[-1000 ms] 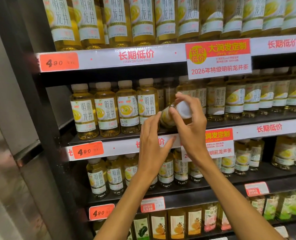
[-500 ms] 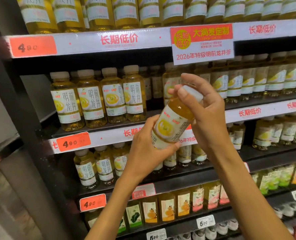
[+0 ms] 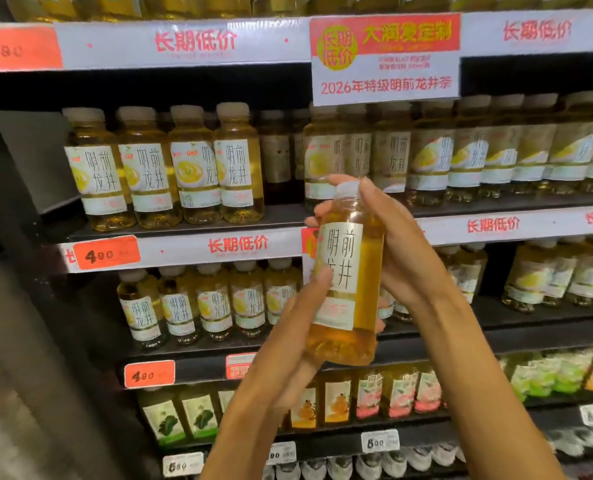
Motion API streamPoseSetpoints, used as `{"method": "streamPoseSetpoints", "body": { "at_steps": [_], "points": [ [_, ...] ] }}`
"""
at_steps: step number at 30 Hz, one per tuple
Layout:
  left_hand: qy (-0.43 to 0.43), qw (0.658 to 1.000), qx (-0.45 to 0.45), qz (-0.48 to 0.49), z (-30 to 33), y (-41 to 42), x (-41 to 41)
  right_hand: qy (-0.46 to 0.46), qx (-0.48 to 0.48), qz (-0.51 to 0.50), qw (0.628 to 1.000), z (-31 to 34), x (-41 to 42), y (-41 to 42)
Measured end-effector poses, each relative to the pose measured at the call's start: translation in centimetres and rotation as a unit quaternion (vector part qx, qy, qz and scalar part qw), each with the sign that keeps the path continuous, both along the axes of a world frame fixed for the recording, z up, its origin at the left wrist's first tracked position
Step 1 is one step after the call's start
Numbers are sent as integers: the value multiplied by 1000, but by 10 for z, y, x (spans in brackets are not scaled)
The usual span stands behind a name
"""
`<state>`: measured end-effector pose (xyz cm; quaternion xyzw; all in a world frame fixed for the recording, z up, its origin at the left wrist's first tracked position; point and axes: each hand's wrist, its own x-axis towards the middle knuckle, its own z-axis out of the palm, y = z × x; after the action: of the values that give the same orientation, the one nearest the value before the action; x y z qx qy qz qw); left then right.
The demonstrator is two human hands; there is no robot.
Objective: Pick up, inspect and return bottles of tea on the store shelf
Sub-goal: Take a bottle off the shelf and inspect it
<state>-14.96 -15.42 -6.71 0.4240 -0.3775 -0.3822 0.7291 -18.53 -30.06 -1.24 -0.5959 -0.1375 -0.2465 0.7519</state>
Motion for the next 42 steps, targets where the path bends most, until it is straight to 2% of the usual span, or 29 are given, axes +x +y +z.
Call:
{"method": "streamPoseSetpoints", "body": {
  "at_steps": [6,12,15,18,21,25,28,36,42],
  "points": [
    [114,993,-30,-22,-20,-43,-37,26,3,2,1000,-19,-24,-35],
    [139,990,14,36,-40,-61,-64,79,122,90,985,-50,-40,-54],
    [126,989,60,48,-52,-60,-75,73,157,107,979,-65,-47,-57],
    [116,990,52,54,-55,-56,-83,52,168,128,976,-73,-48,-58],
    [94,991,51,82,-54,-51,-85,42,110,97,988,-73,-48,-57],
    [10,986,77,148,-52,-47,-88,32,14,57,998,-60,-49,-58],
    [-17,982,78,173,-54,-50,-88,28,-18,49,998,-52,-48,-58],
    [-36,981,92,168,-54,-64,-75,36,11,35,999,-41,-39,-64],
    [-23,985,47,163,-58,-78,-74,78,55,129,987,-36,-35,-78]
  ]
}}
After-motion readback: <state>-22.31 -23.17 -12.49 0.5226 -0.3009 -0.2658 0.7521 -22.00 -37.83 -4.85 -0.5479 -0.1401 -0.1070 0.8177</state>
